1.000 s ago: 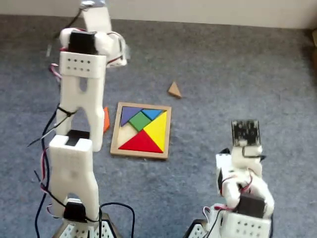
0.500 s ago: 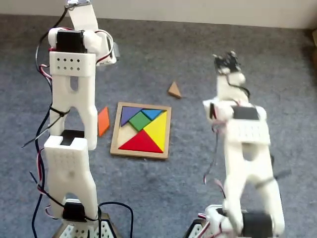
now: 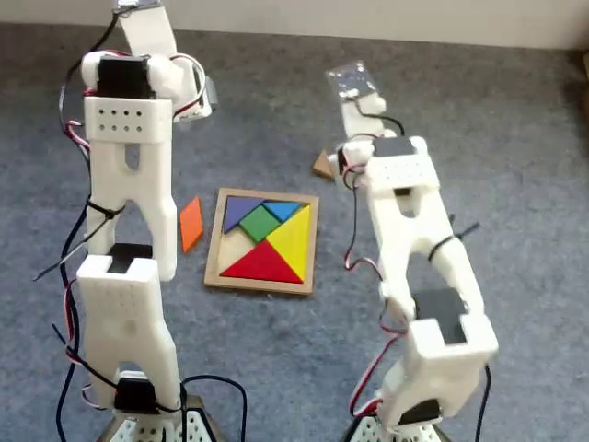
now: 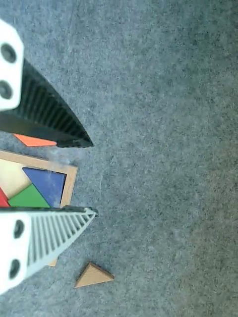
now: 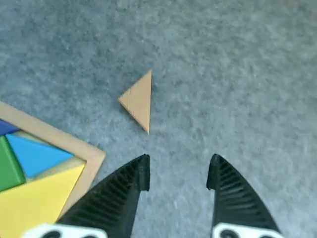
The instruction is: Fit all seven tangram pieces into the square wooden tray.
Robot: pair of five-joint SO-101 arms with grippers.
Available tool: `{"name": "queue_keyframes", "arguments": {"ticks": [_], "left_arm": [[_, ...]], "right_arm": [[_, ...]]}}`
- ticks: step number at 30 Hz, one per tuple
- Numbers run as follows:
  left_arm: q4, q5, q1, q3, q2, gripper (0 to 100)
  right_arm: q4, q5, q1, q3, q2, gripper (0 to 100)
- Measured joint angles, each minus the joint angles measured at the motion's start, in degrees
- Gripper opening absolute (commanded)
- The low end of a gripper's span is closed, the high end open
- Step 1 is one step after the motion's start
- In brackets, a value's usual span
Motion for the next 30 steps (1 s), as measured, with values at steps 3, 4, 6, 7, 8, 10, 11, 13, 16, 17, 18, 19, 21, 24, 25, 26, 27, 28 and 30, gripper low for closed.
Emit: {"name": "queue_keyframes", "arguments": {"ticks": [3, 4, 6, 7, 8, 10, 11, 13, 16, 17, 18, 19, 21, 24, 25, 26, 27, 28, 30], "left_arm": [[0.0, 0.0, -0.53, 0.53, 0.0, 19], [0.0, 0.0, -0.53, 0.97, 0.0, 19], [0.0, 0.0, -0.53, 2.02, 0.0, 19], [0.0, 0.0, -0.53, 2.37, 0.0, 19], [0.0, 0.0, -0.53, 2.73, 0.0, 19], [0.0, 0.0, -0.53, 2.99, 0.0, 19], [0.0, 0.0, -0.53, 2.99, 0.0, 19], [0.0, 0.0, -0.62, 2.99, 0.0, 19], [0.0, 0.0, -0.97, 2.99, 0.0, 19], [0.0, 0.0, -1.05, 2.99, 0.0, 17], [0.0, 0.0, -1.05, 2.99, 0.0, 15], [0.0, 0.0, -1.05, 2.99, 0.0, 12], [0.0, 0.0, -1.14, 2.99, 0.0, 7], [0.0, 0.0, -1.76, 3.16, -1.05, 4], [0.0, 0.0, -1.85, 3.69, -2.11, 4], [0.0, 0.0, -1.85, 4.4, -3.08, 4], [0.0, 0.0, -1.85, 4.92, -3.96, 4], [0.0, 0.0, -1.76, 5.1, -4.48, 4], [0.0, 0.0, -1.67, 5.1, -5.19, 4]], "right_arm": [[0.0, -0.09, 0.18, -4.75, 3.69, 19.6], [0.0, -0.18, 0.26, -5.98, 3.96, 19.6], [0.0, -1.05, 0.18, -7.38, 4.04, 19.6], [0.0, -1.76, 0.0, -7.65, 4.04, 19.6], [0.0, -2.37, 0.0, -7.74, 4.13, 19.6], [0.0, -3.34, 0.09, -7.74, 4.13, 19.6], [0.0, -3.52, 0.18, -7.74, 4.13, 19.6], [0.0, -3.69, 0.18, -7.74, 4.13, 19.6], [0.88, -3.69, 0.18, -7.74, 4.13, 19.6], [1.93, -3.69, 0.18, -7.74, 4.13, 19.6], [3.34, -3.69, 0.09, -7.74, 4.13, 19.6], [4.75, -3.69, 0.09, -7.74, 4.13, 19.6], [7.74, -3.69, 0.09, -7.74, 4.13, 19.6], [10.64, -3.69, 0.09, -7.74, 4.13, 19.6], [10.9, -3.69, 0.0, -7.74, 4.13, 19.6], [10.9, -3.69, -0.09, -7.74, 4.13, 19.6], [10.9, -3.69, -0.09, -7.74, 4.13, 19.6], [10.29, -3.69, -0.18, -7.74, 4.13, 19.6], [8.79, -3.69, -0.62, -7.74, 4.13, 19.6]]}}
